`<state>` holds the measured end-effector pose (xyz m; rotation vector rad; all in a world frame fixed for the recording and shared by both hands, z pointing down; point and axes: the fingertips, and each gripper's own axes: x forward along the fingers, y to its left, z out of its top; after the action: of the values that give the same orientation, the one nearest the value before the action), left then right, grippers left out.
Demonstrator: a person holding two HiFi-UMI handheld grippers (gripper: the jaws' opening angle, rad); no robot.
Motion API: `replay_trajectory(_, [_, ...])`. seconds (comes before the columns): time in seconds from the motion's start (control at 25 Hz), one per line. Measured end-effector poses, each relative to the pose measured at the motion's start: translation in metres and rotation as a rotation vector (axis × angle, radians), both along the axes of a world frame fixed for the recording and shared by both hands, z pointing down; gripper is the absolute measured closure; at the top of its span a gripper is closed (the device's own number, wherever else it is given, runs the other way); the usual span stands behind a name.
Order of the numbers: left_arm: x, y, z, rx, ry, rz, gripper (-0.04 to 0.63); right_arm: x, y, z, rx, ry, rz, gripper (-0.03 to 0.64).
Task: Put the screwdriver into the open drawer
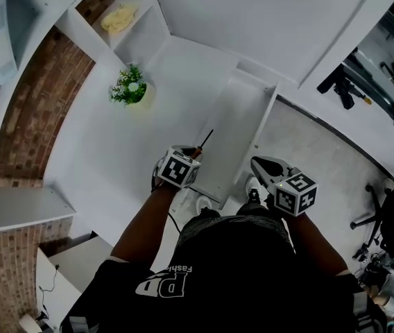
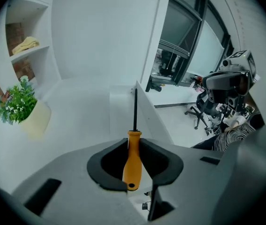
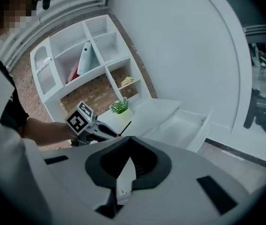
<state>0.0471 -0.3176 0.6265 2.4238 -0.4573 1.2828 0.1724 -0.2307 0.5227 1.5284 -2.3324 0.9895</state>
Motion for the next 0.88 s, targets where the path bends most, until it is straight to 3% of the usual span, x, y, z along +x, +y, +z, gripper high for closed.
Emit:
replay_trajectory(0.28, [0.012,0.008,0.035,-0.068,-0.022,-0.089,0.506,0.011,0.004,0.008,-0.024,-0.021,-0.019,0.611])
replay_trajectory(0.56, [0.031,0.000,0.081,-0.084,-0.079,-0.146,0.506,0.031,0.015,0.024,-0.072,-0.025,0.003,0.611])
replay_trajectory(0.72, [0.043,-0.015,0.109,-0.046,-0.115,-0.135,0.505,0.043,0.018,0.035,-0.101,-0.025,0.023,0.611])
replay_trajectory(0.88, [0.054,-0.010,0.147,-0.124,-0.136,-0.146,0.505,0.058,0.019,0.045,-0.128,-0.028,0.046,0.611])
